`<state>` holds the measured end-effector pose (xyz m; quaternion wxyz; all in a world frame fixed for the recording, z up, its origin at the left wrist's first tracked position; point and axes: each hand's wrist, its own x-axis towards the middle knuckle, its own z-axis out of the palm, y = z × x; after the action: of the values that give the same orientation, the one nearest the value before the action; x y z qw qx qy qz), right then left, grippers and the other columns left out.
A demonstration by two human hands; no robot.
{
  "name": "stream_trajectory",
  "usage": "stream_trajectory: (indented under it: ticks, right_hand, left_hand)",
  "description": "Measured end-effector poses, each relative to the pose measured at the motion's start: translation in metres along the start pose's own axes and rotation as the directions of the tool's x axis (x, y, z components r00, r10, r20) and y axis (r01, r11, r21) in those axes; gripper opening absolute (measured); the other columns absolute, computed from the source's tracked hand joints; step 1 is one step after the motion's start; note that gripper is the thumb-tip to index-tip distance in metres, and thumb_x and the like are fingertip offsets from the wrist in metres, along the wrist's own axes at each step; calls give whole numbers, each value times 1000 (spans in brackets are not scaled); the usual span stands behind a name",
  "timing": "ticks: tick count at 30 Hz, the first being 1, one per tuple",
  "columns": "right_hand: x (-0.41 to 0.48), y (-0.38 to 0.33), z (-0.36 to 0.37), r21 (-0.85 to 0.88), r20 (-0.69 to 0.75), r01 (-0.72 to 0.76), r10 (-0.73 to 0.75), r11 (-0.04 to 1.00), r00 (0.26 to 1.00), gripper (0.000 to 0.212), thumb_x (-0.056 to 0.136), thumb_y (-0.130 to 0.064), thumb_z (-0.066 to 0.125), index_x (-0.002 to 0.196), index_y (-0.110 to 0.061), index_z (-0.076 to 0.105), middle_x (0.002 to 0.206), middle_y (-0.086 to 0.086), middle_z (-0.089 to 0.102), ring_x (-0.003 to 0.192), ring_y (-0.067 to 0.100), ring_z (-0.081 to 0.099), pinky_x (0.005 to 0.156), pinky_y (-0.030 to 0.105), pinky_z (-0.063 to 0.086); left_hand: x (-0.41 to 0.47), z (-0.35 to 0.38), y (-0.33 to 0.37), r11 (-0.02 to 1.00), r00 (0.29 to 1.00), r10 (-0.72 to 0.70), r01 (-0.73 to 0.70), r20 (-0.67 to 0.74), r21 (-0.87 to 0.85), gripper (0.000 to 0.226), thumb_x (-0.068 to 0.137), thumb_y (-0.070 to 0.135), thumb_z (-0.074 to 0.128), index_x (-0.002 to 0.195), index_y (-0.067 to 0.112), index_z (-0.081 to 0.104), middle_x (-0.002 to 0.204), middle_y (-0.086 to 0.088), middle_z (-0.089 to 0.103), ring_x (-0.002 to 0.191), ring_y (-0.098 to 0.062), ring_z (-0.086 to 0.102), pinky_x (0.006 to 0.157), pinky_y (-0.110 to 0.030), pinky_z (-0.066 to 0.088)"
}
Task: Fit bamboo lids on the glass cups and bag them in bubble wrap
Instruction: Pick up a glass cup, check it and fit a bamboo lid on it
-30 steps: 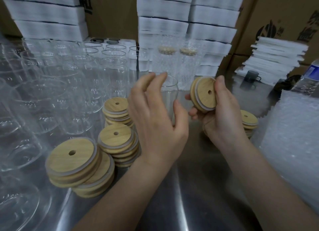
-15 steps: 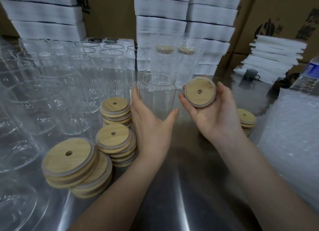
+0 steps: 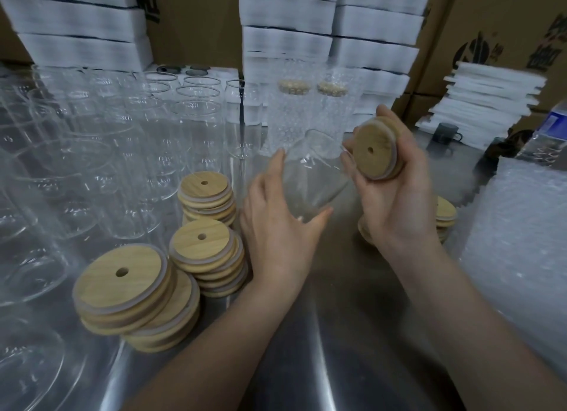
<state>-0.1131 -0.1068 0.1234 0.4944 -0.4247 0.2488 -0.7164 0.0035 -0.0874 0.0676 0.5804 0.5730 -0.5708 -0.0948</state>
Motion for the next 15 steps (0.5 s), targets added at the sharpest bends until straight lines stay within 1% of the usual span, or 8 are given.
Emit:
stream_trajectory:
  ticks: [2, 4, 6, 7, 8, 10, 12, 15]
  right_hand:
    - [-2, -2, -1, -164, 62, 135, -126, 977, 990, 35, 95, -28, 43, 126, -22, 60, 130, 6, 57, 125, 22, 54, 107, 35, 45]
    - [-3, -3, -2, -302, 138, 243, -210, 922, 968, 37, 95, -31, 46, 130, -22, 56, 137, 6, 54, 132, 22, 49, 113, 42, 40]
    - [-4, -2, -4, -441, 207, 331, -264, 835, 942, 41, 93, -34, 47, 132, -23, 54, 141, 8, 53, 135, 24, 47, 114, 48, 37]
    - [-4, -2, -6, -507, 243, 376, -290, 776, 926, 42, 93, -34, 46, 133, -21, 53, 140, 8, 54, 135, 23, 47, 114, 48, 36]
    - [-4, -2, -7, -560, 281, 422, -316, 713, 906, 43, 94, -32, 44, 135, -19, 52, 138, 7, 54, 133, 19, 48, 114, 46, 37]
    - [-5, 0, -9, -616, 344, 493, -353, 614, 870, 44, 95, -28, 43, 137, -16, 47, 134, 6, 53, 128, 9, 49, 111, 33, 39]
    - [-6, 2, -9, -628, 384, 528, -362, 572, 849, 45, 94, -25, 44, 139, -15, 44, 129, 6, 52, 122, 1, 48, 106, 21, 37]
    - [-7, 4, -9, -633, 411, 545, -358, 550, 839, 46, 93, -22, 45, 139, -14, 41, 126, 5, 50, 119, 0, 47, 103, 16, 36]
  left_hand:
    - [0, -1, 2, 996, 999, 39, -41, 31, 83, 101, 66, 39, 85, 149, 29, 30, 137, -8, 48, 128, -26, 43, 106, -50, 37]
    - [0, -2, 4, 990, 996, 66, -73, 60, 124, 99, 68, 42, 83, 150, 32, 29, 138, -9, 47, 129, -27, 43, 104, -51, 38]
    - [-2, -3, 6, 985, 994, 82, -92, 77, 144, 97, 69, 44, 82, 150, 33, 29, 138, -10, 47, 128, -30, 44, 103, -52, 38]
    - [-3, -3, 7, 982, 993, 90, -102, 82, 157, 96, 70, 46, 80, 150, 34, 28, 138, -11, 47, 128, -30, 44, 103, -52, 38]
    - [-4, -3, 8, 979, 991, 99, -112, 86, 171, 96, 71, 47, 79, 149, 36, 26, 138, -10, 47, 128, -31, 44, 103, -53, 38]
    - [-5, -3, 10, 973, 990, 106, -122, 92, 195, 96, 72, 47, 78, 146, 41, 18, 139, -9, 46, 129, -30, 43, 102, -52, 38]
    - [-5, -3, 10, 973, 990, 101, -119, 97, 200, 98, 71, 46, 79, 144, 45, 12, 140, -7, 45, 130, -29, 42, 102, -50, 38]
    - [-4, -3, 10, 975, 990, 91, -110, 104, 195, 99, 71, 50, 77, 143, 48, 9, 143, -6, 43, 132, -27, 41, 102, -51, 37]
